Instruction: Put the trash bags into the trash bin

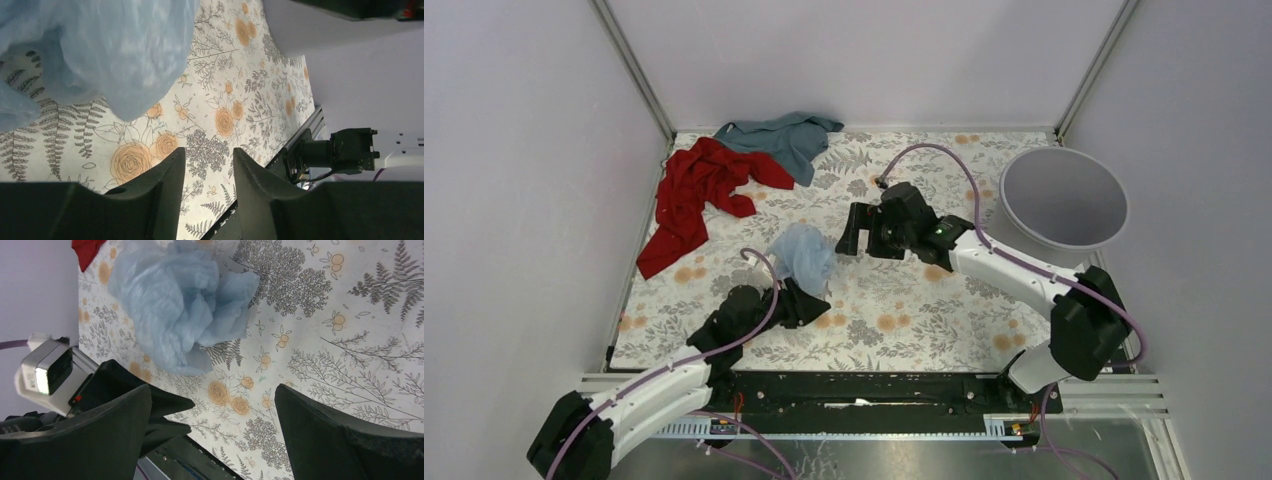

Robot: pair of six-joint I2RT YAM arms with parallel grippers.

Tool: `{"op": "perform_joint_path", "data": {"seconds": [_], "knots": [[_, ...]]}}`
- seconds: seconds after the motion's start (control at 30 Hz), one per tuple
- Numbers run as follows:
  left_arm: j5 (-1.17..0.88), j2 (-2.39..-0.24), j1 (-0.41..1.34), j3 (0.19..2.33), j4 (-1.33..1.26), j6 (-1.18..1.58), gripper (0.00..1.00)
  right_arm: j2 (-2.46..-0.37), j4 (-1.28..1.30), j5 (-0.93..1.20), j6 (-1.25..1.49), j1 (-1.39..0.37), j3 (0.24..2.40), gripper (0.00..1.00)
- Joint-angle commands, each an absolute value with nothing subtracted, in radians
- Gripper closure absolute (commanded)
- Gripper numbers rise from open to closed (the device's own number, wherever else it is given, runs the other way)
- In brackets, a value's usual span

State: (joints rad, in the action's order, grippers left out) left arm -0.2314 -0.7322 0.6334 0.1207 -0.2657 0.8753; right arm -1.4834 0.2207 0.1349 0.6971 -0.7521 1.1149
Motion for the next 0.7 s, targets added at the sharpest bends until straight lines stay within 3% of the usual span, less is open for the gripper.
{"op": "perform_joint_path", "data": {"seconds": [0.0,0.1,0.33,0.43,0.67], "knots": [[-0.121,-0.641,0.689,0.054,-0.392,0.947,0.51,-1.554,0.148,0.178,0.69,-0.77,1.144,0.0],[-0.102,-0.587,0.738,0.059,-0.369,0.957,0.43,-1.638,0.141,0.176,0.666,-0.772,1.195,0.0],[-0.004,-0.341,0.765,0.215,0.05,0.898,0.13,-1.848,0.074,0.224,0.642,-0.804,1.345,0.01],[0.048,-0.319,0.765,0.317,0.21,0.844,0.07,-1.869,-0.065,0.256,0.641,-0.811,1.308,0.02],[0.054,-0.427,0.765,0.513,0.364,0.81,0.06,-1.842,-0.132,0.301,0.635,-0.811,1.167,0.43]]}}
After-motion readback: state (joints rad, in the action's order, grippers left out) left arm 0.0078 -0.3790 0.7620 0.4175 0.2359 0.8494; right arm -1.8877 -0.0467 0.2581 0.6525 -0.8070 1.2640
